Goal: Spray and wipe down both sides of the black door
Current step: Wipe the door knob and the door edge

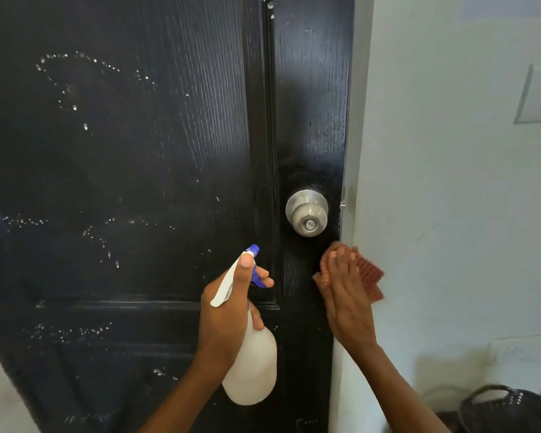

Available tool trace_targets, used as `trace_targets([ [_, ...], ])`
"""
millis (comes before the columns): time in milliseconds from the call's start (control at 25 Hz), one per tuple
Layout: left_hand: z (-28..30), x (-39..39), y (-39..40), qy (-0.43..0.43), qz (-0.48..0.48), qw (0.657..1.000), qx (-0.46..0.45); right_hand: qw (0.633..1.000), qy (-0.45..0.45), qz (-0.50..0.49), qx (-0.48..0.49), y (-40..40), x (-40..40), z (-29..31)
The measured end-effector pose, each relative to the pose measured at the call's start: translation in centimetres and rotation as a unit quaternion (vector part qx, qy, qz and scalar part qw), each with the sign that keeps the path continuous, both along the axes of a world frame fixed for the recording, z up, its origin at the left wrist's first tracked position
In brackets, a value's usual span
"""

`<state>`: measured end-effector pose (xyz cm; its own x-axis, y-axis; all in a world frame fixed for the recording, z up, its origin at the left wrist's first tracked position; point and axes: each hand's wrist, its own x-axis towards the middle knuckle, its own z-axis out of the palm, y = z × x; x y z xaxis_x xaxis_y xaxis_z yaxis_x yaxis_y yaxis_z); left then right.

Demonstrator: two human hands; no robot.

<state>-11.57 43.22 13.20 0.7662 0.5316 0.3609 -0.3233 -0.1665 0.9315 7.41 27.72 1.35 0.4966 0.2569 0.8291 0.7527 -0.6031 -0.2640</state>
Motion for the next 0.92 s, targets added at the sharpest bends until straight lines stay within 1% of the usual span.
trace_targets([
  [40, 0.7, 0.0, 0.1, 0.004, 0.0, 1.0, 0.004, 0.986, 0.096, 0.05, 0.125, 0.0, -0.9, 1.5],
  [80, 1.3, -0.1, 0.2, 0.006, 0.003, 1.0, 0.008, 0.944, 0.178, 0.098, 0.258, 0.1, -1.7, 3.2],
  [120, 2.0, -0.2, 0.3, 0.008, 0.006, 1.0, 0.013, 0.889, 0.235, 0.128, 0.371, 0.3, -2.9, 5.2],
  [160, 2.8, -0.5, 0.3, 0.012, 0.009, 1.0, 0.016, 0.844, 0.264, 0.141, 0.445, 0.3, -4.0, 7.0],
  [200, 3.7, -0.8, 0.4, 0.018, 0.012, 1.0, 0.018, 0.815, 0.282, 0.145, 0.484, 0.3, -5.1, 8.7],
  [240, 4.6, -1.2, 0.4, 0.029, 0.013, 0.999, 0.018, 0.803, 0.292, 0.149, 0.499, 0.3, -6.3, 10.1],
  [280, 5.5, -1.7, 0.4, 0.043, 0.015, 0.999, 0.016, 0.799, 0.293, 0.16, 0.5, 0.4, -7.4, 11.4],
  [320, 6.3, -2.3, 0.3, 0.061, 0.018, 0.998, 0.01, 0.806, 0.285, 0.178, 0.488, 0.7, -8.5, 12.6],
  [440, 8.8, -4.1, 0.0, 0.109, 0.021, 0.994, -0.006, 0.847, 0.29, 0.203, 0.397, 2.1, -10.5, 15.7],
  [560, 10.9, -5.4, 0.2, 0.156, 0.019, 0.987, -0.019, 0.888, 0.332, 0.164, 0.271, 3.2, -10.9, 16.3],
  [600, 11.6, -5.6, 0.3, 0.167, 0.017, 0.986, -0.025, 0.892, 0.343, 0.152, 0.253, 3.0, -10.9, 15.9],
  [640, 12.4, -5.8, 0.5, 0.178, 0.015, 0.983, -0.032, 0.881, 0.37, 0.14, 0.258, 2.6, -11.0, 15.6],
  [720, 14.1, -5.8, 0.7, 0.188, 0.009, 0.981, -0.038, 0.825, 0.458, 0.11, 0.311, 2.0, -11.7, 16.0],
  [760, 14.9, -5.6, 0.7, 0.187, 0.005, 0.982, -0.038, 0.802, 0.482, 0.093, 0.34, 2.1, -12.1, 16.5],
  [840, 16.9, -4.9, 1.0, 0.186, -0.01, 0.982, -0.035, 0.781, 0.47, 0.074, 0.404, 3.1, -13.2, 18.3],
  [920, 18.8, -4.1, 1.3, 0.187, -0.021, 0.982, -0.03, 0.781, 0.424, 0.055, 0.456, 4.6, -13.6, 21.2],
])
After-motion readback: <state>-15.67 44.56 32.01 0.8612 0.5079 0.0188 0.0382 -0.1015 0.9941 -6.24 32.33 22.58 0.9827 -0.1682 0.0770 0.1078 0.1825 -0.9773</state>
